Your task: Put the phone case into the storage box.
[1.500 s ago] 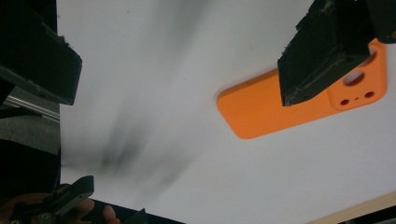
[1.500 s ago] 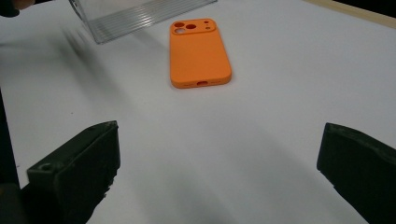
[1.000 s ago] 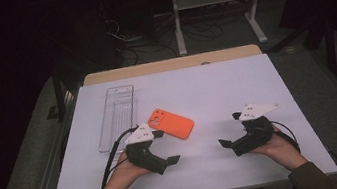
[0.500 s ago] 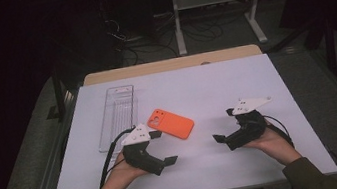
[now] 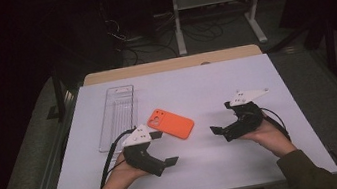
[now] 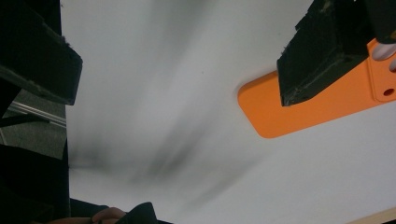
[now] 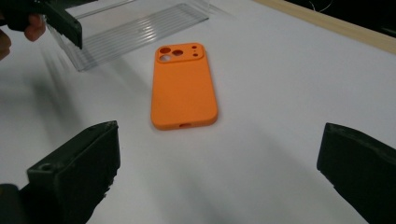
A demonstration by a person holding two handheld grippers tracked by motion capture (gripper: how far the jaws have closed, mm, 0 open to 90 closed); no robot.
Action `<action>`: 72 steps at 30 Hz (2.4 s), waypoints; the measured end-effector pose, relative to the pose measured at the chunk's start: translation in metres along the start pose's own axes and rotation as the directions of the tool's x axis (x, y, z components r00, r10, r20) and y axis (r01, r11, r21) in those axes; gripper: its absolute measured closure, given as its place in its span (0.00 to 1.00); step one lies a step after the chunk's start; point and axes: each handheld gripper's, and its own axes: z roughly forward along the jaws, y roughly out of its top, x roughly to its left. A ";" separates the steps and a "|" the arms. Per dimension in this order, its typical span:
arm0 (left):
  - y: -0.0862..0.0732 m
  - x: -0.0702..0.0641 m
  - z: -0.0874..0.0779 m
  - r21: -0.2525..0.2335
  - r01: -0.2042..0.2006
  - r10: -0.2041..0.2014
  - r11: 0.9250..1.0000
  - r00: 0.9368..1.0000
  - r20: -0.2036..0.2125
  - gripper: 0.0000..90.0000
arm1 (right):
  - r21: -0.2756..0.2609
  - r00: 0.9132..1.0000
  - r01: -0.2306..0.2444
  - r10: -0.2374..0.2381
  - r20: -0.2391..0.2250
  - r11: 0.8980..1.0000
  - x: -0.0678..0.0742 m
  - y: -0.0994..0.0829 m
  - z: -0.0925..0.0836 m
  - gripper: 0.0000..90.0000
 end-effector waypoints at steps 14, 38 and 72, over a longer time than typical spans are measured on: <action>0.000 -0.003 0.002 0.006 -0.005 0.005 1.000 1.000 0.012 0.00 | 0.001 1.000 0.002 -0.002 -0.001 1.000 0.000 0.018 0.010 0.00; 0.000 -0.005 0.001 0.001 -0.002 0.002 1.000 1.000 0.021 0.00 | 0.025 1.000 0.025 -0.025 -0.009 0.999 0.002 0.039 0.031 0.00; -0.002 -0.003 -0.001 -0.001 -0.011 0.011 1.000 0.999 0.031 0.00 | 0.098 0.998 0.041 -0.036 -0.050 0.994 0.010 0.060 0.091 0.00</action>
